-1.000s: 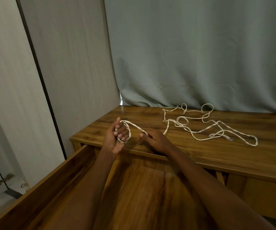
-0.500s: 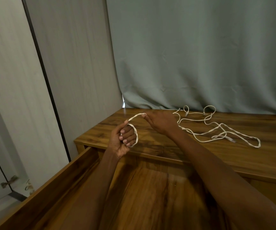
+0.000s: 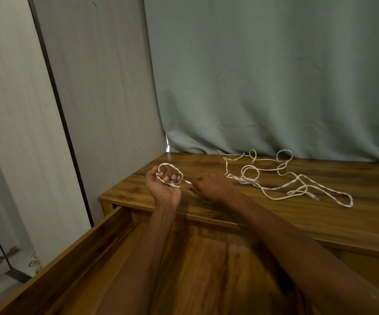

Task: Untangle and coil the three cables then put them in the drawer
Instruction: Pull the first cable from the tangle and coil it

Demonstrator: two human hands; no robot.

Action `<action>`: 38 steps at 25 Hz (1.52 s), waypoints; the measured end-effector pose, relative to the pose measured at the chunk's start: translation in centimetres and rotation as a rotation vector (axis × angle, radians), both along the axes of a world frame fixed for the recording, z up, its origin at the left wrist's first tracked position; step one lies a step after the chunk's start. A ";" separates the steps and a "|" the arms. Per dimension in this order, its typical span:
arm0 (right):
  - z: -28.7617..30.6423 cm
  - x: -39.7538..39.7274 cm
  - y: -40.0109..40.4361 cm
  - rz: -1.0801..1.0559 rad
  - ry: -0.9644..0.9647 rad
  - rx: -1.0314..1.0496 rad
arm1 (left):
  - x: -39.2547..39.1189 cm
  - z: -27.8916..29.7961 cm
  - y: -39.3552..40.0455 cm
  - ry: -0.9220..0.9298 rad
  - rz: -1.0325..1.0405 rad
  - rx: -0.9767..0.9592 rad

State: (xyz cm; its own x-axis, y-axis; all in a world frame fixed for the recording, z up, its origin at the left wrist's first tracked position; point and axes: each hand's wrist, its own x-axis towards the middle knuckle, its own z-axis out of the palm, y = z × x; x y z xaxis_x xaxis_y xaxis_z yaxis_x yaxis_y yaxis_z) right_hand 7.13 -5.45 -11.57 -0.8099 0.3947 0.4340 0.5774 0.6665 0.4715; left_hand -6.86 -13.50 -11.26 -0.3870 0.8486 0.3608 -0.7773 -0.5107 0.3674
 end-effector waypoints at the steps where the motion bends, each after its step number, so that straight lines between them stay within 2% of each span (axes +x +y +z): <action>1: 0.0 0.2 -0.2 0.025 -0.022 0.005 | -0.1 0.2 0.3 -0.023 0.066 -0.031; 3: 0.1 0.6 -0.8 0.078 -0.013 0.034 | -0.5 0.4 1.2 -0.045 0.187 -0.095; 5: 0.2 0.6 -1.1 0.102 0.009 0.055 | -0.4 0.5 2.2 0.075 0.308 -0.164; 7: 0.0 0.4 -1.1 0.098 0.050 0.050 | 0.0 0.3 3.0 0.441 0.512 -0.268; 9: 0.0 0.7 -0.7 0.095 0.130 0.031 | 0.1 -0.2 3.4 0.847 0.728 -0.284; 12: -0.2 2.4 0.6 0.129 0.242 0.101 | -1.7 -1.4 3.4 1.189 0.867 -0.312; 16: 0.1 3.9 2.1 0.206 0.288 0.200 | -2.7 -2.4 2.9 1.538 0.734 -0.491; 20: 1.1 5.0 2.8 0.140 0.328 0.283 | -2.7 -2.0 1.3 1.733 0.332 -0.645; 22: 1.5 5.4 2.9 0.143 0.318 0.277 | -2.7 -1.7 0.5 1.710 0.078 -0.606; 24: 1.8 5.4 2.8 0.146 0.306 0.236 | -2.5 -1.7 -0.2 1.564 -0.212 -0.502; 27: 1.3 5.3 2.4 0.100 0.304 0.111 | -2.2 -1.4 -0.8 1.167 -0.592 -0.304; 29: 0.8 4.9 2.2 0.063 0.328 0.017 | -1.7 -0.9 -0.9 0.898 -0.733 -0.195; 31: 0.6 4.1 1.9 0.020 0.332 -0.135 | -1.2 -0.3 -1.0 0.700 -0.721 -0.099; 35: -0.4 3.2 1.1 0.149 0.486 -0.327 | -0.4 0.9 -1.0 0.418 -0.546 0.090; 38: -1.7 3.5 1.1 0.072 0.499 -0.562 | -0.7 1.6 -1.0 0.246 -0.254 0.088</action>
